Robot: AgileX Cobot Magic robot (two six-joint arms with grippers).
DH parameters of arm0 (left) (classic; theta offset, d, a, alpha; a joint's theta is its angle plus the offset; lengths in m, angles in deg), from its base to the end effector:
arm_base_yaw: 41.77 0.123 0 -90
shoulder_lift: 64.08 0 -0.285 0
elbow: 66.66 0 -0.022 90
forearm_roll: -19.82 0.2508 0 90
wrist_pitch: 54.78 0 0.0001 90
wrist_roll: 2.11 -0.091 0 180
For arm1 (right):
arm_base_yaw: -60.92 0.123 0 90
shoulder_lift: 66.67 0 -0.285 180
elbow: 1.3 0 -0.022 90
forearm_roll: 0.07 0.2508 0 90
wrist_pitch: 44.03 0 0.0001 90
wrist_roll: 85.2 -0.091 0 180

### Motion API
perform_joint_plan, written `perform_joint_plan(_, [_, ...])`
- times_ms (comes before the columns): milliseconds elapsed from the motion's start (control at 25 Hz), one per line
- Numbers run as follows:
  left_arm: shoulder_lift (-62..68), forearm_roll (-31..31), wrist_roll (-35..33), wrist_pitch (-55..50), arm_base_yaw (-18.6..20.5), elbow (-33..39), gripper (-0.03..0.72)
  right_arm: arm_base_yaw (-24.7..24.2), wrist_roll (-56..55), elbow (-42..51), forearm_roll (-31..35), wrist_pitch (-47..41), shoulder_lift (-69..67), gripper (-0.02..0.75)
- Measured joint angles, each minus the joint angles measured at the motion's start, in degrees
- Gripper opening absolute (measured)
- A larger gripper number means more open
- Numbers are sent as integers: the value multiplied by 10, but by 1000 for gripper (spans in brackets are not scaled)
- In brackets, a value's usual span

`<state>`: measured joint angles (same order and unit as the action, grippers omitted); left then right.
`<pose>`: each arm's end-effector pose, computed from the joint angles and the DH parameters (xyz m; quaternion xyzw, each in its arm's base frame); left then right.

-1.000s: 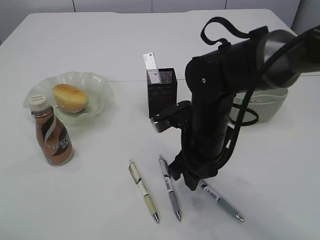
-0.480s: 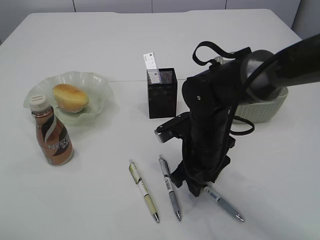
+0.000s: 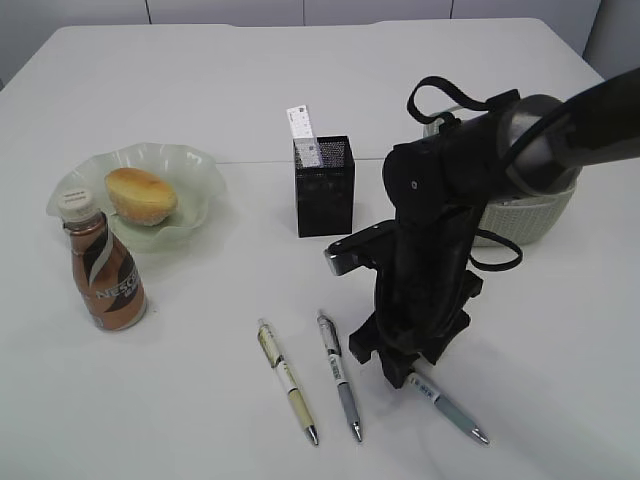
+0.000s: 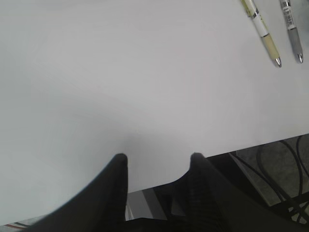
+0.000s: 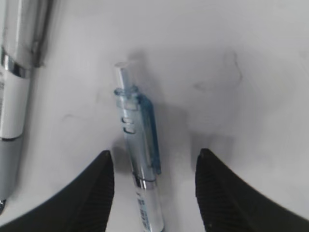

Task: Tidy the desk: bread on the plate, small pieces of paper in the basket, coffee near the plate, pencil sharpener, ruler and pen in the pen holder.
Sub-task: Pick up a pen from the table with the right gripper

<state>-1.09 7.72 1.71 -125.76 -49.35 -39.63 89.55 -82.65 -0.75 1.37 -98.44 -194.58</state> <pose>0.1472 -0.0378 0.3147 0.0148 0.9808 -0.1197 0.1530 0.3331 0.1840 0.1182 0.2614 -0.9649 -0.0041 0.0267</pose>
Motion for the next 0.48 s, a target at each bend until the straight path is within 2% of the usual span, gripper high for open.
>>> perform_joint_plan(480, [0,0,0,0,0,0,308,0,8,0,17,0,-3,428])
